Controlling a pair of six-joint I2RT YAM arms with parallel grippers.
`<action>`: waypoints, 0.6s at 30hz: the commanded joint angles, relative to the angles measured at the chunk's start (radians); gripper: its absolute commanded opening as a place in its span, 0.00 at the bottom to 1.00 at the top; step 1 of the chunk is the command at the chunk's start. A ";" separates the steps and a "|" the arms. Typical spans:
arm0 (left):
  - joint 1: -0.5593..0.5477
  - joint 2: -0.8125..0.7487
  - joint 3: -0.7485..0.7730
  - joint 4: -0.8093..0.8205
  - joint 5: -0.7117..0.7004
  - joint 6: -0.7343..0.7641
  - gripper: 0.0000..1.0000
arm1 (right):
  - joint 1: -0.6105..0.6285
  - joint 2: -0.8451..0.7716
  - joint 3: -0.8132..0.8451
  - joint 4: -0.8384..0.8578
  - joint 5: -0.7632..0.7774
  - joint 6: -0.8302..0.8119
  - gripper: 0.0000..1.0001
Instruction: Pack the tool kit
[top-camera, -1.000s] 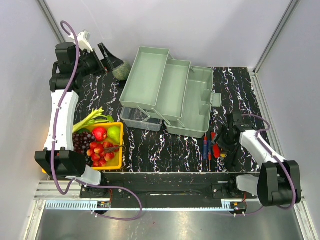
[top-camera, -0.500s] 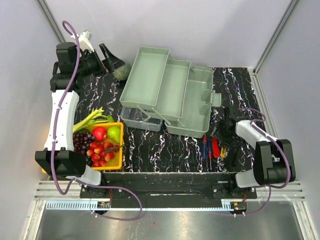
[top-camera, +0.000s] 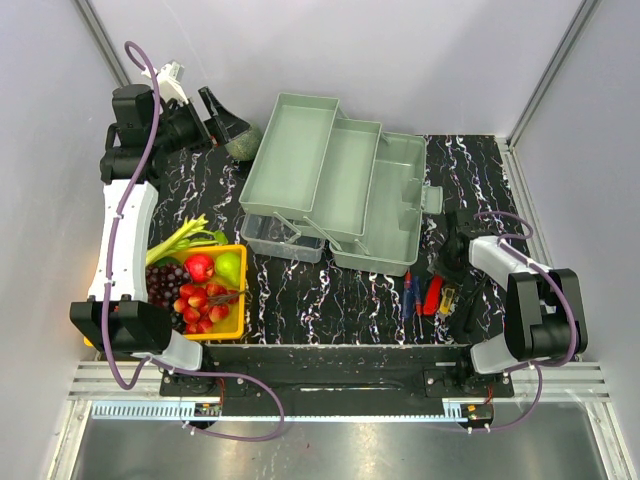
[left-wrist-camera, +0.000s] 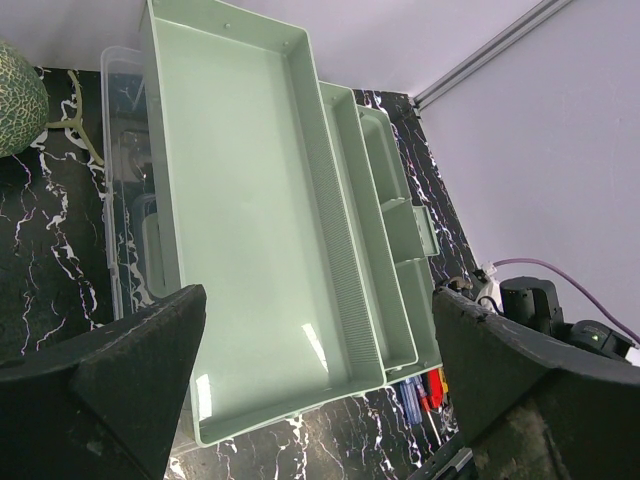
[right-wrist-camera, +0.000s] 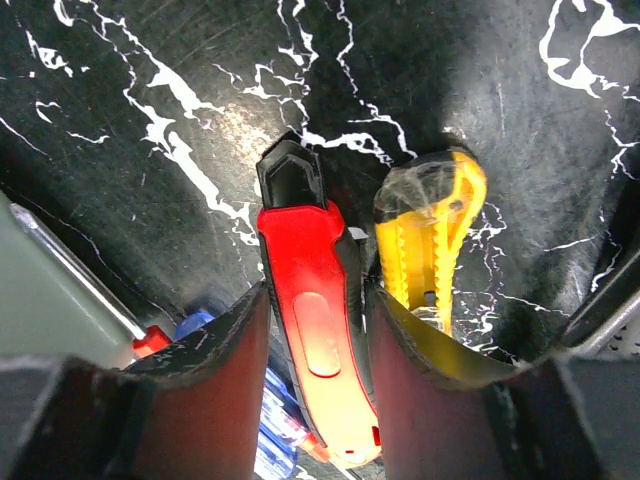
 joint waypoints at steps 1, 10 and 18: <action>0.000 -0.025 0.026 0.052 0.015 0.008 0.99 | 0.000 -0.024 0.006 -0.022 0.023 0.015 0.51; 0.000 -0.033 0.012 0.052 0.012 0.014 0.99 | 0.024 0.012 -0.022 -0.006 -0.073 0.031 0.63; 0.000 -0.040 0.012 0.052 0.017 0.016 0.99 | 0.047 0.057 0.013 -0.051 0.014 0.051 0.27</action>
